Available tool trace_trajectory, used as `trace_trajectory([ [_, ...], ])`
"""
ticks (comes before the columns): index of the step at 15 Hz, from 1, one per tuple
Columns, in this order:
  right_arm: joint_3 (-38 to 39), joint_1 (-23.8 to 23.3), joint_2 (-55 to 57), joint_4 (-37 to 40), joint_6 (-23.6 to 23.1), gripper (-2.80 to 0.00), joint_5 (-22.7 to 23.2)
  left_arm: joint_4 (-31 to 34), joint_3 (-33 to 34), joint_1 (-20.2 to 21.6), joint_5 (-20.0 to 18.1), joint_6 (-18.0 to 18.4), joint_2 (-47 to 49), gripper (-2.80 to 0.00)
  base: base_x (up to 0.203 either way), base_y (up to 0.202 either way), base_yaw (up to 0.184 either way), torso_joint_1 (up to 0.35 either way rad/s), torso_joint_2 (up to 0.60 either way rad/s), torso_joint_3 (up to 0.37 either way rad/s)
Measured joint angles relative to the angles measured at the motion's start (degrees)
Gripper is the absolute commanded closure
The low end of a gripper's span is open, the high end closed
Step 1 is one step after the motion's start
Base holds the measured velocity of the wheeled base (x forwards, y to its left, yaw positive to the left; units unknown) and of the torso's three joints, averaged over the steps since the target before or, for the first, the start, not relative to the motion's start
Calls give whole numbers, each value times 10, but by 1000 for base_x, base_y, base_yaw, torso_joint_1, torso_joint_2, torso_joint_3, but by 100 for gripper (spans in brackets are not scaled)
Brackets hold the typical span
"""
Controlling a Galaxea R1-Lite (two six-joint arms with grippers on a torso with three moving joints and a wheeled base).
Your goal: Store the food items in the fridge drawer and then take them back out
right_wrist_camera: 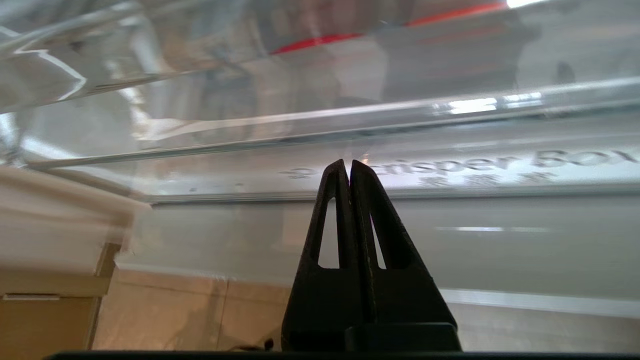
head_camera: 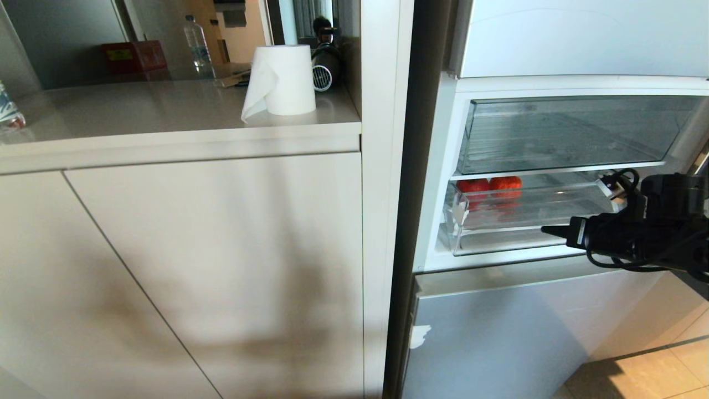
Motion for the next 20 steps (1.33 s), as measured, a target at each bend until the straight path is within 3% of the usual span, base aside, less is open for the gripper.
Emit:
trace_trajectory([
  [5,-24,4,25,-52,65,0,0,0,0,0,0,0,0,0,0,0,0,0,0,0],
  [9,12,3,-1,-51,66,0,0,0,0,0,0,0,0,0,0,0,0,0,0,0],
  [15,168,3,-173,-32,51,0,-11,0,0,0,0,0,0,0,0,0,0,0,0,0],
  [20,360,9,-398,-20,-33,0,-112,0,0,0,0,0,0,0,0,0,0,0,0,0],
])
